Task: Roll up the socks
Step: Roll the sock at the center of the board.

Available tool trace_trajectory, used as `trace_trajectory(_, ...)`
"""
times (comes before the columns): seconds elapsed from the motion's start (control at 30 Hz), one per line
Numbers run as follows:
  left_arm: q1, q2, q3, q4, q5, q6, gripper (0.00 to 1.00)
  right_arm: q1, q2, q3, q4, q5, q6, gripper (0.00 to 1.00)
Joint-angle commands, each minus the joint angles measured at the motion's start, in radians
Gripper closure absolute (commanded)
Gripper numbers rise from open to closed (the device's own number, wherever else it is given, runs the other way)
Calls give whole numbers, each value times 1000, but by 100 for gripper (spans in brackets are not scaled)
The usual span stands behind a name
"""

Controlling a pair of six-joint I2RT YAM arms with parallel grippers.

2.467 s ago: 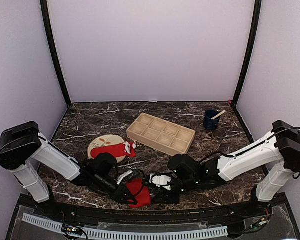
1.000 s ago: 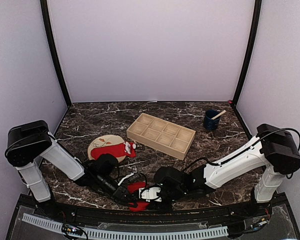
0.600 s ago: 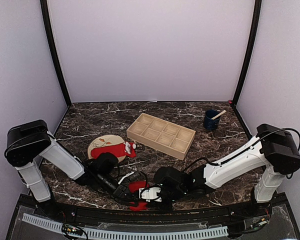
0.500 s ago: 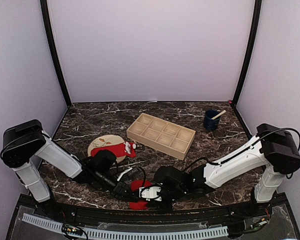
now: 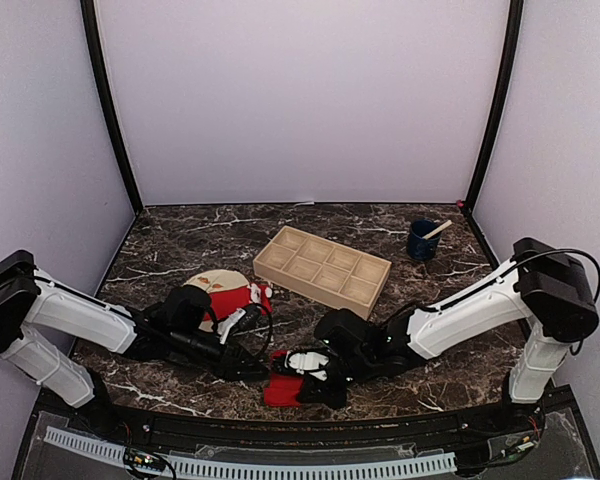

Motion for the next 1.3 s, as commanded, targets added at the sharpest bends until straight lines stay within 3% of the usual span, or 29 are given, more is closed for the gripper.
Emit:
trace_trajectory(0.0,4,-56,-48,9,-62,26,55,-59,29,34,-9,-142,115,100)
trace_trajectory(0.47,-26,-67,-59,75,-61,84,52,-198,107,58,-6,-460,320,100)
trace_trajectory(0.77,-144,47,50,5,-95,167,51,-244,91,-17,91,-526,451,100)
trace_trajectory(1.27,-193,78,135,-77,-171,299,50,-255,104,-56,125,-572,500,100)
